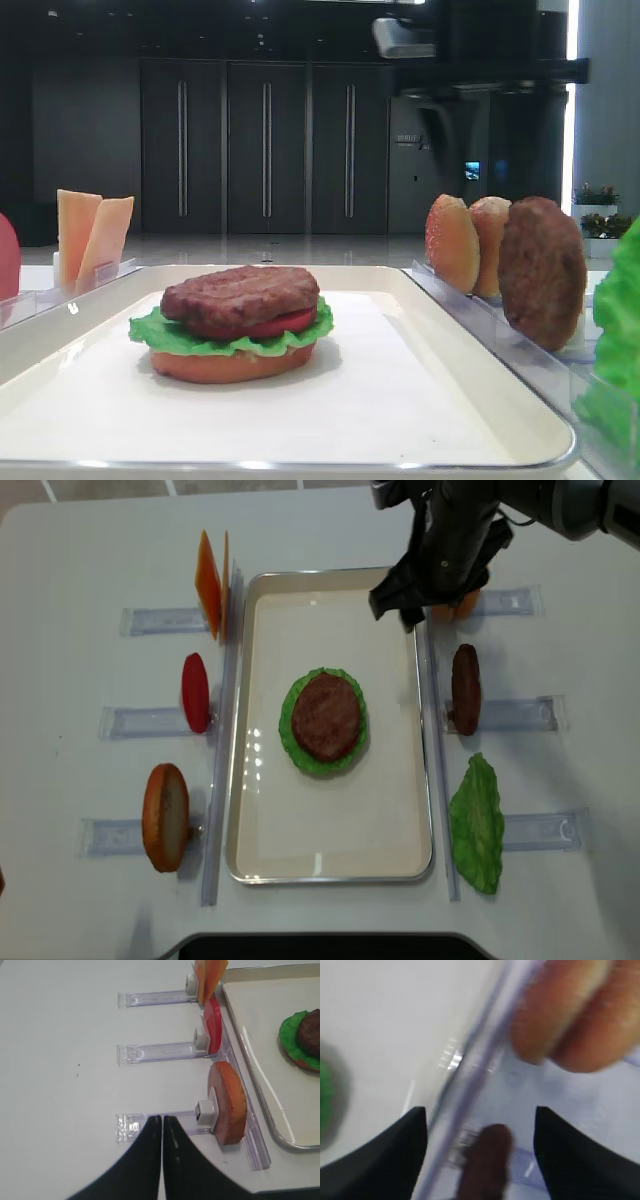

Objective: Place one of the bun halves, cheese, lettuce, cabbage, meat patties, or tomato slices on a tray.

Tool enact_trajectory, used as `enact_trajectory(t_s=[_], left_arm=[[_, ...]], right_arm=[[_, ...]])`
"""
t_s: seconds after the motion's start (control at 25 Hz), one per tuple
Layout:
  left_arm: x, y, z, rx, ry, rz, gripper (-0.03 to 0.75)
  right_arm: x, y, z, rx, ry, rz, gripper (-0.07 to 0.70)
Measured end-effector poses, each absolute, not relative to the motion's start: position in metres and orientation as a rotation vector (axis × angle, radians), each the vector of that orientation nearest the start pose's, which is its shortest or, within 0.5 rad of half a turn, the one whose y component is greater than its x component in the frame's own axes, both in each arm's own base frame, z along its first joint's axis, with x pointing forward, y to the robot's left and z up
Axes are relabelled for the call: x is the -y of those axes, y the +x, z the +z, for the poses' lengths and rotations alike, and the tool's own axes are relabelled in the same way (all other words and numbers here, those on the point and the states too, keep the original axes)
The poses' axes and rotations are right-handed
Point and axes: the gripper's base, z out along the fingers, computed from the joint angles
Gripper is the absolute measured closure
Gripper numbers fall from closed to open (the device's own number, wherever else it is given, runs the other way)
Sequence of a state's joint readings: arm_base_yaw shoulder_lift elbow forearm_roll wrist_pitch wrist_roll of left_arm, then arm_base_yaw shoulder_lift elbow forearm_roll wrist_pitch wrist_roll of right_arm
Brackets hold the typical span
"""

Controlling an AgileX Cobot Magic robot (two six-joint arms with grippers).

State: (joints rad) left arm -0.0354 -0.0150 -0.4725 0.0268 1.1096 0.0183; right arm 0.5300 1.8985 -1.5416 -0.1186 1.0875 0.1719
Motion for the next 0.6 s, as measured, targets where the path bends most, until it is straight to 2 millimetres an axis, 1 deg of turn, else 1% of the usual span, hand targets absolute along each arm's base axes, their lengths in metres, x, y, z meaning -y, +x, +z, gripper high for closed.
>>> enact_trajectory(t_s=[0.04, 0.12, 0.2, 0.28, 0.36, 0.44, 0.48, 0.56, 0.6], left_arm=[[-0.002, -0.006, 0.266, -2.105, 0.055, 0.022, 0.716], [-0.002, -0.006, 0.266, -2.105, 0.055, 0.022, 0.716], [-0.002, -0.006, 0.266, -2.105, 0.055, 0.022, 0.716], [-0.002, -0.006, 0.266, -2.105, 0.055, 0.022, 0.716], [-0.002, -0.006, 0.266, -2.105, 0.055, 0.022, 0.716], [-0.002, -0.006, 0.266, -2.105, 0.055, 0.022, 0.716], [-0.002, -0.006, 0.266, -2.105, 0.055, 0.022, 0.716], [-0.002, -0.006, 0.266, -2.105, 0.055, 0.022, 0.716], [-0.002, -0.006, 0.266, -2.105, 0.055, 0.022, 0.716]], right_arm=[[-0.173, 0.353, 0.244, -2.868, -0.526, -0.097, 0.19], [-0.128, 0.368, 0.244, -2.92, -0.376, -0.166, 0.19], [-0.072, 0.38, 0.244, -2.974, -0.181, -0.223, 0.19], [-0.024, 0.384, 0.244, -3.008, -0.021, -0.244, 0.19], [0.015, 0.383, 0.245, -3.021, 0.125, -0.245, 0.19], [0.039, 0.375, 0.249, -3.021, 0.23, -0.222, 0.19], [0.047, 0.369, 0.251, -3.019, 0.268, -0.215, 0.19], [0.054, 0.351, 0.26, -3.011, 0.297, -0.212, 0.19], [0.053, 0.34, 0.267, -3.001, 0.298, -0.211, 0.19]])
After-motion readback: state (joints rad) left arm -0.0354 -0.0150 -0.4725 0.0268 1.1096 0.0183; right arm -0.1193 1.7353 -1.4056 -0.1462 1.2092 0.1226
